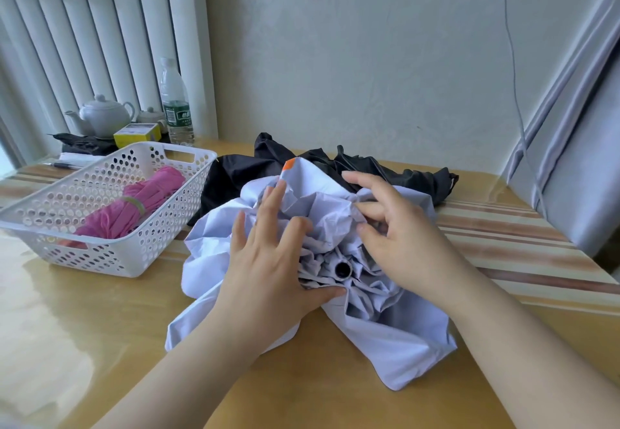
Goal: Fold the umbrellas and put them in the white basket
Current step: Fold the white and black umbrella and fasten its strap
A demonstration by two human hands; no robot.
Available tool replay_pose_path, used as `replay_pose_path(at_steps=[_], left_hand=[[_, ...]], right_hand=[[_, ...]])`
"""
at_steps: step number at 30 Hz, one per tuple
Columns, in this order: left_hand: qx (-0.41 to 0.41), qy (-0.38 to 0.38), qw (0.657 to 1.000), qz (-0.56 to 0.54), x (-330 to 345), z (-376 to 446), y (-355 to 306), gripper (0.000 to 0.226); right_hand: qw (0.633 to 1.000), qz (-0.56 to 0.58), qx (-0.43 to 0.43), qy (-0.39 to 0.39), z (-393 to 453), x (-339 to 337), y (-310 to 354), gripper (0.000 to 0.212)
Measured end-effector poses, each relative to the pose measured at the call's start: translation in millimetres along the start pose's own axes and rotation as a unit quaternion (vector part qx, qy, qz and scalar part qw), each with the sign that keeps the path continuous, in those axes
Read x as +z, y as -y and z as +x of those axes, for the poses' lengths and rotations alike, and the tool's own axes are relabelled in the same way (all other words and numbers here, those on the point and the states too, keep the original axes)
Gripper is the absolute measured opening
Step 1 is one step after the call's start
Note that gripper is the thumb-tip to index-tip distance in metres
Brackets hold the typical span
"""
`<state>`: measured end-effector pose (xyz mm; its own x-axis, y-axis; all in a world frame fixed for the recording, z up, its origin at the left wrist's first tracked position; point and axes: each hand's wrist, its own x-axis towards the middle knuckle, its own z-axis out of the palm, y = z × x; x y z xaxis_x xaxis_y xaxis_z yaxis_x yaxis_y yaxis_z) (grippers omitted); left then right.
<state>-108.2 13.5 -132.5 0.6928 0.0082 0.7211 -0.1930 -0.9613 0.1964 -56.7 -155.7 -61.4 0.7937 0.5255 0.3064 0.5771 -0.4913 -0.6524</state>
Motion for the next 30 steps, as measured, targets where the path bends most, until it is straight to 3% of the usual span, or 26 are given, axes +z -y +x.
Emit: replay_pose_path(at_steps=[8,12,16,21,23,27,30], left_hand=[[0.051,-0.142,0.984,0.094,-6,-8,-6,0.065],[0.056,-0.119,0.983,0.126,-11,-5,-6,0.067],[0.067,-0.088,0.986,0.128,-9,-8,-7,0.062],[0.110,-0.095,0.982,0.121,-3,-8,-6,0.055],[0.084,-0.089,0.986,0.117,-3,-9,-6,0.058],[-0.003,-0.087,0.991,0.103,-8,-8,-4,0.068],[-0.050,-0.071,0.991,0.103,-11,-7,-5,0.078]], right_hand=[[1.000,-0.003,-0.020,-0.013,0,1,0,0.047],[0.999,-0.032,-0.042,-0.008,1,1,-1,0.044],[0.998,-0.023,-0.035,-0.049,4,2,-2,0.020],[0.986,-0.144,-0.008,-0.080,5,9,6,0.040],[0.989,-0.134,0.008,-0.058,5,5,5,0.035],[0.997,0.015,0.066,-0.040,2,-7,3,0.034],[0.996,0.028,0.069,-0.045,0,-10,0,0.036]])
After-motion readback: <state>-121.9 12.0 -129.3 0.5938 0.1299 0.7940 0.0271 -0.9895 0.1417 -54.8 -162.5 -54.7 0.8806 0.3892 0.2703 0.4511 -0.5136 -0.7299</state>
